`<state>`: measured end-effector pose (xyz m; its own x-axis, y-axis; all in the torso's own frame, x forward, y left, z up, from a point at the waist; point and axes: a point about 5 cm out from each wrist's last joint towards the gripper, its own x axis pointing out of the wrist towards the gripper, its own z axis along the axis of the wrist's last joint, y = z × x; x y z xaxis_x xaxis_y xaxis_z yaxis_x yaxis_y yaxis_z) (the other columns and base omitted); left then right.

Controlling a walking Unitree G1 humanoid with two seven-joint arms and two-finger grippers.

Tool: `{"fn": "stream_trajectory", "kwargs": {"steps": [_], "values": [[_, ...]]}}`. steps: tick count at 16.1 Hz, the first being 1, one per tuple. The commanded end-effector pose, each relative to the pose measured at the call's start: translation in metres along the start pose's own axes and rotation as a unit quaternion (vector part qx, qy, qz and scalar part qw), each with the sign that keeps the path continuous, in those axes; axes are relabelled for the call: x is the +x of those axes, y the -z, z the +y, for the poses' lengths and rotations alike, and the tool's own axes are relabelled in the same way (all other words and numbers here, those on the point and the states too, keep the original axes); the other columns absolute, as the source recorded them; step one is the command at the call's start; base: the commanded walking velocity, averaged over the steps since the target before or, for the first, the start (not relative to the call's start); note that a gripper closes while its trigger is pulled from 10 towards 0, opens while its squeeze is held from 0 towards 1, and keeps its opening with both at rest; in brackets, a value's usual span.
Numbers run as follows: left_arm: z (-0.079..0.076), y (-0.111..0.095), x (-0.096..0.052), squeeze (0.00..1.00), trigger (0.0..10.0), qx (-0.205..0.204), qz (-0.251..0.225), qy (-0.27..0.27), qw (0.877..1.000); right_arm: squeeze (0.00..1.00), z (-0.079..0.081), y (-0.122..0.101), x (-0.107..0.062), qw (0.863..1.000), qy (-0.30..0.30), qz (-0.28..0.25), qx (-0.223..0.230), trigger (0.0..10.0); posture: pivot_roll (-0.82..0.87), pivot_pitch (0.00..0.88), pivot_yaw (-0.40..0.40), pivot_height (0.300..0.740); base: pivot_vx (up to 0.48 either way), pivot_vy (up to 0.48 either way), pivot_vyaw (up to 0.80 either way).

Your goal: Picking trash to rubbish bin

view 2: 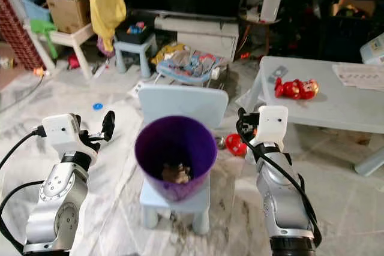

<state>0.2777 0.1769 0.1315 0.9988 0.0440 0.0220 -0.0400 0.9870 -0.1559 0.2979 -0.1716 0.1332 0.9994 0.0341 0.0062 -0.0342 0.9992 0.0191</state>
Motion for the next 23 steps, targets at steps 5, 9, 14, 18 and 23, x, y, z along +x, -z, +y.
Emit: {"fn": "stream_trajectory", "kwargs": {"steps": [5,9,14,18,23], "values": [[-0.0012,0.0038,-0.0005,0.00,10.0,-0.005,0.010,0.005,1.000,0.00,-0.0008,-0.0011,0.0015,1.000,-0.003,0.002,-0.002,10.0,0.01,0.000,-0.051,0.740,-0.336,0.000,0.00],[-0.0008,0.0047,-0.0006,0.00,10.0,-0.005,0.012,0.005,1.000,0.00,-0.0007,-0.0009,0.0016,1.000,-0.004,0.003,-0.003,10.0,0.01,0.000,-0.051,0.740,-0.331,0.000,0.00],[-0.0012,0.0055,0.0000,0.00,10.0,-0.006,0.014,0.009,1.000,0.00,-0.0016,-0.0010,0.0026,1.000,-0.003,0.003,-0.004,10.0,0.00,0.000,-0.053,0.740,-0.332,0.000,0.00],[-0.0024,0.0064,0.0005,0.00,10.0,-0.007,0.015,0.013,1.000,0.00,-0.0021,-0.0018,0.0038,1.000,-0.004,0.001,-0.005,10.0,0.01,0.000,-0.052,0.740,-0.329,0.000,0.00],[-0.0028,0.0070,0.0005,0.00,10.0,-0.006,0.017,0.016,1.000,0.00,-0.0015,-0.0026,0.0045,1.000,-0.005,-0.001,-0.006,10.0,0.00,0.000,-0.052,0.740,-0.340,0.000,0.00]]}}
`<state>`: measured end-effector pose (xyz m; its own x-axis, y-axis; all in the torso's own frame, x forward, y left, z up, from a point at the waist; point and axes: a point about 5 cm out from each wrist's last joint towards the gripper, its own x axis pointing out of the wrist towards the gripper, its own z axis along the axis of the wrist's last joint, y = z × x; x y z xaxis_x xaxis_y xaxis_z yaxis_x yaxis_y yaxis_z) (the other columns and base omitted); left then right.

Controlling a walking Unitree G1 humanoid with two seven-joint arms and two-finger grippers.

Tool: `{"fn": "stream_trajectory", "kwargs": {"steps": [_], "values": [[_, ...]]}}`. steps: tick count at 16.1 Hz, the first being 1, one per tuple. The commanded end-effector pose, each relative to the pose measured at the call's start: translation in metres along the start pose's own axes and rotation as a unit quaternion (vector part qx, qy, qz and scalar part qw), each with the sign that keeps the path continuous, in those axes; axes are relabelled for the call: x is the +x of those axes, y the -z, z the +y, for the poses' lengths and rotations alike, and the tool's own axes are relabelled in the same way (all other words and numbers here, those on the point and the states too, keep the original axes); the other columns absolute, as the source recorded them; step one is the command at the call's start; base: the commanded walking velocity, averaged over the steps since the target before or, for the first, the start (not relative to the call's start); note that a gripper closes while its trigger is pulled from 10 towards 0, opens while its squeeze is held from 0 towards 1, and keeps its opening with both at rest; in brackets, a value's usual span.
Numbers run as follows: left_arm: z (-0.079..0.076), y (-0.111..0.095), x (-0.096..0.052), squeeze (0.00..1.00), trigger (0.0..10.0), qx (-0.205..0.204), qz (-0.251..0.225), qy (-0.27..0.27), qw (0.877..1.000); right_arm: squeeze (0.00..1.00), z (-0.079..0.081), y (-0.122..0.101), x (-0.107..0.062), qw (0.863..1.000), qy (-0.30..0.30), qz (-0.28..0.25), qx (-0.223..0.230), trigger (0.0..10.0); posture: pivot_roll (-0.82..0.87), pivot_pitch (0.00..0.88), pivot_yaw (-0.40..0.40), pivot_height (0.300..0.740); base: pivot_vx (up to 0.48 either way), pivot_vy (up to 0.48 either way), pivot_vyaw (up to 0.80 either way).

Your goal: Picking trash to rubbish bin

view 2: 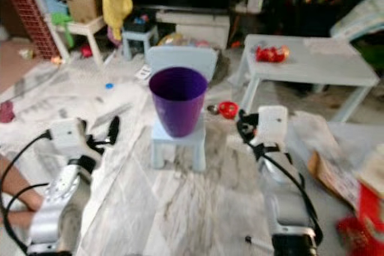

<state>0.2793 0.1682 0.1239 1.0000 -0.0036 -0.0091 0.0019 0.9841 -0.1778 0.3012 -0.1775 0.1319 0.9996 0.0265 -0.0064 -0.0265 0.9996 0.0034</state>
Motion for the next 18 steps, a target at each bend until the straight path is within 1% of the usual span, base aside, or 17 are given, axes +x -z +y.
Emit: {"fn": "stream_trajectory", "kwargs": {"steps": [1,3,10,17,18], "values": [[0.0043,-0.0015,-0.0009,0.00,10.0,0.004,-0.002,-0.004,1.000,0.00,0.0044,-0.0037,0.0015,1.000,-0.008,-0.007,0.002,10.0,0.00,0.000,-0.052,0.740,-0.334,0.000,0.00],[0.0038,-0.0012,-0.0010,0.00,10.0,0.003,-0.002,-0.003,1.000,0.00,0.0044,-0.0037,0.0016,1.000,-0.009,-0.008,0.002,10.0,0.00,0.000,-0.053,0.740,-0.293,0.000,0.00],[0.0025,-0.0034,0.0013,0.00,10.0,-0.018,-0.008,-0.002,1.000,0.00,0.0039,-0.0066,0.0028,1.000,-0.009,-0.013,0.006,10.0,0.00,0.000,-0.054,0.740,0.000,0.000,0.00],[0.0018,-0.0032,0.0020,0.00,10.0,-0.027,-0.006,0.000,1.000,0.00,0.0049,-0.0073,0.0028,1.000,-0.011,-0.015,0.007,10.0,-0.01,0.000,-0.054,0.740,0.000,0.000,0.00],[0.0017,-0.0031,0.0018,0.00,10.0,-0.028,-0.006,0.000,1.000,0.00,0.0048,-0.0074,0.0028,1.000,-0.011,-0.014,0.006,10.0,-0.01,0.000,-0.055,0.740,0.000,0.281,0.00]]}}
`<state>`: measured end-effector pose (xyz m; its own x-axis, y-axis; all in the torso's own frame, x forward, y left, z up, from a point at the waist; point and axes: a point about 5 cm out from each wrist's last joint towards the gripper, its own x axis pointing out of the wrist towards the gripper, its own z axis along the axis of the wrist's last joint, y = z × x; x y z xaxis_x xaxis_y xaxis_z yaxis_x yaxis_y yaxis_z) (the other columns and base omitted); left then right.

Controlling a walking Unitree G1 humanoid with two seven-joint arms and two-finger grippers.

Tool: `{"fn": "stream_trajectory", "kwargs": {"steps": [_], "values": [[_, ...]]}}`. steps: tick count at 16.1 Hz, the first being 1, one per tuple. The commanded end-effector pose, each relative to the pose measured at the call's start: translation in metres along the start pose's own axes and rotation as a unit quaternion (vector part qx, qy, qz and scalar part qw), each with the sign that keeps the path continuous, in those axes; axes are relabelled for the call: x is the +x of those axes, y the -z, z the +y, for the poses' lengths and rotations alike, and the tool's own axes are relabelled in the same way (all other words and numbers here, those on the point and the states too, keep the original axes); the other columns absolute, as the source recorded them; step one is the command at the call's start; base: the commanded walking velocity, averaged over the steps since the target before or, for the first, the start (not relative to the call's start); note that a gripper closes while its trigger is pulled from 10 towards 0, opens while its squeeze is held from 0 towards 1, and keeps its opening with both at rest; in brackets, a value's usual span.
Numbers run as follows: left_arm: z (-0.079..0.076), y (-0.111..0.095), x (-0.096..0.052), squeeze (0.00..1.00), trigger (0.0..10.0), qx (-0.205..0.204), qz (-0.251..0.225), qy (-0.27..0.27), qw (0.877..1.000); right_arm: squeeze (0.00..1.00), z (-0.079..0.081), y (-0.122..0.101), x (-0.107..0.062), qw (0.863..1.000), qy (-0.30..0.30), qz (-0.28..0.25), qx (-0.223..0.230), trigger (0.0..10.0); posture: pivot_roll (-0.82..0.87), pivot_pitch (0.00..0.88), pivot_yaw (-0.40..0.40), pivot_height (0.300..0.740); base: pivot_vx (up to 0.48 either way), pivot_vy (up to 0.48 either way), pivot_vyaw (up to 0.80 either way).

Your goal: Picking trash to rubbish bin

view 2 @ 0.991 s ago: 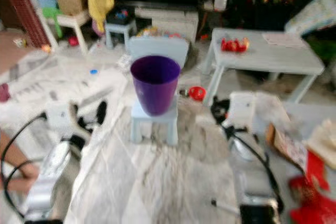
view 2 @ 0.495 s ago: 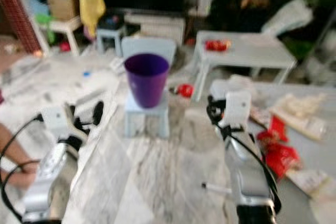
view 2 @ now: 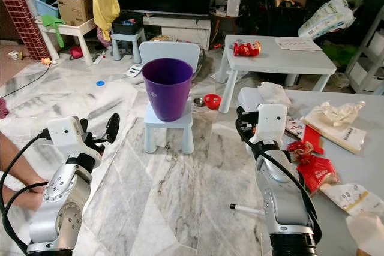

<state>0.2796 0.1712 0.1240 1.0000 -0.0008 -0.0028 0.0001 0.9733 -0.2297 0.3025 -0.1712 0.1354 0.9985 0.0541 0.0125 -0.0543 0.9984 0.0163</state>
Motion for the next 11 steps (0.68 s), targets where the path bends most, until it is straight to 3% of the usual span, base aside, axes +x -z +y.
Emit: {"fn": "stream_trajectory", "kwargs": {"steps": [1,11], "values": [[-0.0015,-0.0023,0.0013,0.00,10.0,-0.003,-0.002,0.001,1.000,0.00,-0.0017,-0.0039,0.0014,1.000,0.002,-0.005,-0.001,10.0,-0.01,0.000,-0.055,0.740,0.000,0.270,0.00],[-0.0054,-0.0023,0.0010,0.00,10.0,-0.010,-0.009,0.025,1.000,0.00,-0.0022,-0.0041,0.0017,1.000,0.001,-0.005,-0.005,10.0,-0.01,0.000,-0.058,0.740,0.000,0.000,0.00]]}}
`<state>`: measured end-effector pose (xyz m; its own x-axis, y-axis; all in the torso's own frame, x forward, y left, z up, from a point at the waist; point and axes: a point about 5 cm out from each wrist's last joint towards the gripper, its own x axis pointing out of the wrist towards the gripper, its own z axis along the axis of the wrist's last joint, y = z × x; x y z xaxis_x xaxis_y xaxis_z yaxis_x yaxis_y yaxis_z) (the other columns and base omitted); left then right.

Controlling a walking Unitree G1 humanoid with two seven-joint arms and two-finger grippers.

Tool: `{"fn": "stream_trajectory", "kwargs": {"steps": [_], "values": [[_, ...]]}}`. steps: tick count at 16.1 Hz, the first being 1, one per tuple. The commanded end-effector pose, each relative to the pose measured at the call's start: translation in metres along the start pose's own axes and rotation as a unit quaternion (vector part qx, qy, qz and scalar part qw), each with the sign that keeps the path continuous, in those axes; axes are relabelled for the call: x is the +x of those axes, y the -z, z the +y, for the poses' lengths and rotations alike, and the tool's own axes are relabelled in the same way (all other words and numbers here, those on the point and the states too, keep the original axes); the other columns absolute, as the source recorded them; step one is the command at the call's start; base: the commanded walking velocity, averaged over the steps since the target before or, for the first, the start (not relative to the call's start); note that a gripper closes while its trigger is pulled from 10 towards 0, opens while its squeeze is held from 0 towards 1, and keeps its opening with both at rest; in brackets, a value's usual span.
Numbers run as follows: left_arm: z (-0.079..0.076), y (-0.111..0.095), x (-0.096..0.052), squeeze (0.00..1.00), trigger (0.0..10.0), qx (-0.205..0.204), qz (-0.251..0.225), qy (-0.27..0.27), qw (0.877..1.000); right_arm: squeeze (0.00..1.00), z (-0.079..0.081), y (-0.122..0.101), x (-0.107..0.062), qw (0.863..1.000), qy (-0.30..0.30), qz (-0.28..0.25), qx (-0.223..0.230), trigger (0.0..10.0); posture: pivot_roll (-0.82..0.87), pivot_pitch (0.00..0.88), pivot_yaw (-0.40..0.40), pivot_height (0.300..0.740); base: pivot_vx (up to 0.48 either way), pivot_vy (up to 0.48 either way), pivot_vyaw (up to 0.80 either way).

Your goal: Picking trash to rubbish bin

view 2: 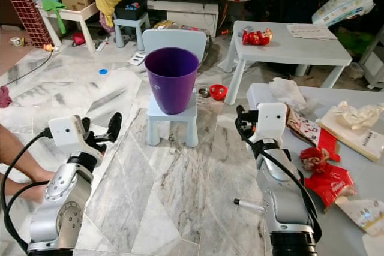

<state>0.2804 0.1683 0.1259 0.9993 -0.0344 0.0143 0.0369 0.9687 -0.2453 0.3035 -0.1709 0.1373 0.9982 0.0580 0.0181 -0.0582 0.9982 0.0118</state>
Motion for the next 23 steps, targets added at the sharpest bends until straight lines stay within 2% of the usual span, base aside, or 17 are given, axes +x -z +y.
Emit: {"fn": "stream_trajectory", "kwargs": {"steps": [1,12,19,23], "values": [[-0.0026,-0.0012,0.0002,0.00,10.0,-0.002,-0.005,0.008,1.000,0.00,-0.0026,-0.0024,0.0007,1.000,0.002,-0.002,-0.003,10.0,-0.01,0.000,-0.057,0.740,0.000,0.375,0.00],[-0.0017,0.0011,0.0000,0.00,10.0,-0.001,0.002,0.004,1.000,0.00,-0.0042,-0.0023,0.0013,1.000,0.005,-0.001,-0.006,10.0,-0.01,0.000,-0.061,0.740,0.000,0.456,0.00],[-0.0020,-0.0003,0.0012,0.00,10.0,-0.007,-0.005,0.001,1.000,0.00,-0.0082,-0.0049,0.0041,1.000,0.011,-0.004,-0.007,10.0,-0.01,0.000,-0.061,0.740,0.000,0.000,0.00],[-0.0010,-0.0010,0.0029,0.00,10.0,-0.033,-0.006,-0.003,0.999,0.00,-0.0105,-0.0057,0.0054,1.000,0.014,0.000,-0.005,10.0,-0.02,0.000,-0.061,0.740,0.000,0.000,-0.80]]}}
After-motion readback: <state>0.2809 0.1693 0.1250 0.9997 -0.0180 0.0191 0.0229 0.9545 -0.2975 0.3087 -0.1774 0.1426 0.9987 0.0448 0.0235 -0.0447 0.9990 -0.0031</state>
